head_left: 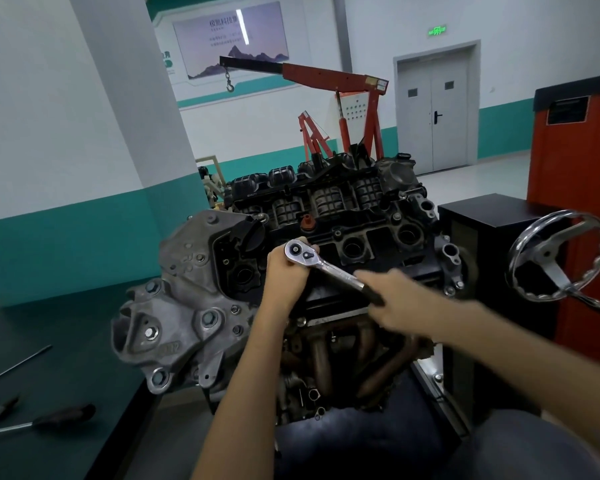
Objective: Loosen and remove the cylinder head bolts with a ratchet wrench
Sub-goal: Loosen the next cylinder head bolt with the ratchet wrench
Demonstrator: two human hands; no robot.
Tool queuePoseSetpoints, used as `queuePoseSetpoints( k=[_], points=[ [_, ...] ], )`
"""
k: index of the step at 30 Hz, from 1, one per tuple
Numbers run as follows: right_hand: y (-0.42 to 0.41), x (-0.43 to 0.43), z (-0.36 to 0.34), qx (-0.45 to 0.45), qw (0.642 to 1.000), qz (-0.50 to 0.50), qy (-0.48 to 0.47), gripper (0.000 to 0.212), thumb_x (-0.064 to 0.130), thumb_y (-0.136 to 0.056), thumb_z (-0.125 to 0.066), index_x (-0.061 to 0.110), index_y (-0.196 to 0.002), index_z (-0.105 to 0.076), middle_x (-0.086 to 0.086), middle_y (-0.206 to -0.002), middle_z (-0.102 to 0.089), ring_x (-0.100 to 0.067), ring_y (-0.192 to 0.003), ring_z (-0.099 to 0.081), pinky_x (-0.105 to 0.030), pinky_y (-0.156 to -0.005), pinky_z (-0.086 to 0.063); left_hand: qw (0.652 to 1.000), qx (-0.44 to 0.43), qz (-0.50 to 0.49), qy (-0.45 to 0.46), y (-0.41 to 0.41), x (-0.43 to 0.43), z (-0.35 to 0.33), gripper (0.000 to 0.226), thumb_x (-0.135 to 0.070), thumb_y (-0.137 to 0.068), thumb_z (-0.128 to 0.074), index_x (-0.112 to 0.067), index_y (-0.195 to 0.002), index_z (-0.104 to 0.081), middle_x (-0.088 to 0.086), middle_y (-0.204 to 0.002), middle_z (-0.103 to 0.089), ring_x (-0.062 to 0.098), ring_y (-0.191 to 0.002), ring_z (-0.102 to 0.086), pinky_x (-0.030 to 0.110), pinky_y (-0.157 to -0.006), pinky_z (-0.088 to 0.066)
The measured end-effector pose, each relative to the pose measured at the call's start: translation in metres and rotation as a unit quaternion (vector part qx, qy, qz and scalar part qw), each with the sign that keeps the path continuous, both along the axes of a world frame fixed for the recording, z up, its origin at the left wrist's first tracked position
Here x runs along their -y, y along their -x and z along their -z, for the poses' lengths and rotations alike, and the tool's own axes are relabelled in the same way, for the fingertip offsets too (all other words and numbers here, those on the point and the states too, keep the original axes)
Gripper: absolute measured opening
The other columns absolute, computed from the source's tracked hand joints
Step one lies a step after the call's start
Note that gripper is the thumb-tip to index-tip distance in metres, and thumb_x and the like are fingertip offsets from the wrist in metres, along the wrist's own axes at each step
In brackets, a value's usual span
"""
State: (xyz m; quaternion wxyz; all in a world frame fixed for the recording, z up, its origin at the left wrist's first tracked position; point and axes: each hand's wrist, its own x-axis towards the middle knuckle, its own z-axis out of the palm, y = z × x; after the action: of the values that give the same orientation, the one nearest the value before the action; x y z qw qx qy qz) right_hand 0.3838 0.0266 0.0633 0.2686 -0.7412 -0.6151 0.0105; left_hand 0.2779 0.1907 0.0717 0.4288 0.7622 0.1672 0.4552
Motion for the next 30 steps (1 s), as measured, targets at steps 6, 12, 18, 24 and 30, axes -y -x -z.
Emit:
queuePoseSetpoints(
  k=[6,12,18,24,30],
  points=[
    [-0.033,-0.009,-0.046,0.274,0.961,0.049,-0.001,0.037,0.019,-0.089,-0.054,0.026,-0.124,-0.046,0.005,-0.073,-0.047,-0.021,-0.066,-0.054,-0.028,-0.059,-0.040,1.000,0.023,-0.014,-0.001,0.006,0.006,0.003,0.043,-0.007,-0.091,-0.052,-0.032,-0.056,-0.057,-0.016,-0.052,-0.049,-0.002,-0.056,-0.041,0.014,-0.056,-0.036],
    [0.055,-0.012,0.048,-0.117,0.984,0.069,-0.114,0.026,0.013,-0.082,-0.056,0.028,-0.091,-0.035,0.000,-0.067,-0.047,-0.020,-0.058,-0.052,-0.029,-0.052,-0.040,0.995,0.074,-0.042,0.051,-0.010,0.012,0.009,0.046,-0.010,-0.095,-0.058,-0.021,-0.062,-0.029,-0.004,-0.060,-0.029,0.018,-0.065,-0.026,0.030,-0.061,-0.025],
    [0.095,-0.036,0.061,-0.242,0.957,0.046,-0.150,0.025,0.005,-0.083,-0.052,0.016,-0.104,-0.045,-0.003,-0.070,-0.052,-0.012,-0.061,-0.054,-0.024,-0.056,-0.046,0.996,0.067,-0.045,0.044,-0.008,0.006,0.009,0.046,-0.010,-0.094,-0.060,-0.019,-0.063,-0.027,0.006,-0.065,-0.024,0.020,-0.067,-0.022,0.032,-0.062,-0.022],
    [-0.018,-0.001,-0.008,0.095,0.995,0.028,-0.020,0.024,0.013,-0.083,-0.057,0.027,-0.100,-0.047,0.007,-0.065,-0.043,-0.017,-0.057,-0.053,-0.023,-0.047,-0.035,0.999,0.026,-0.035,-0.006,-0.006,0.002,0.002,0.041,-0.013,-0.088,-0.059,-0.032,-0.052,-0.054,-0.015,-0.052,-0.048,0.001,-0.058,-0.041,0.025,-0.061,-0.037],
    [-0.017,-0.007,-0.015,0.228,0.969,0.077,-0.054,0.026,0.022,-0.085,-0.055,0.028,-0.107,-0.042,0.006,-0.067,-0.040,-0.026,-0.068,-0.058,-0.029,-0.057,-0.035,0.997,0.060,-0.026,0.034,-0.001,0.003,0.011,0.035,-0.011,-0.084,-0.054,-0.029,-0.054,-0.055,-0.016,-0.053,-0.049,0.003,-0.059,-0.043,0.025,-0.062,-0.037]
  ],
)
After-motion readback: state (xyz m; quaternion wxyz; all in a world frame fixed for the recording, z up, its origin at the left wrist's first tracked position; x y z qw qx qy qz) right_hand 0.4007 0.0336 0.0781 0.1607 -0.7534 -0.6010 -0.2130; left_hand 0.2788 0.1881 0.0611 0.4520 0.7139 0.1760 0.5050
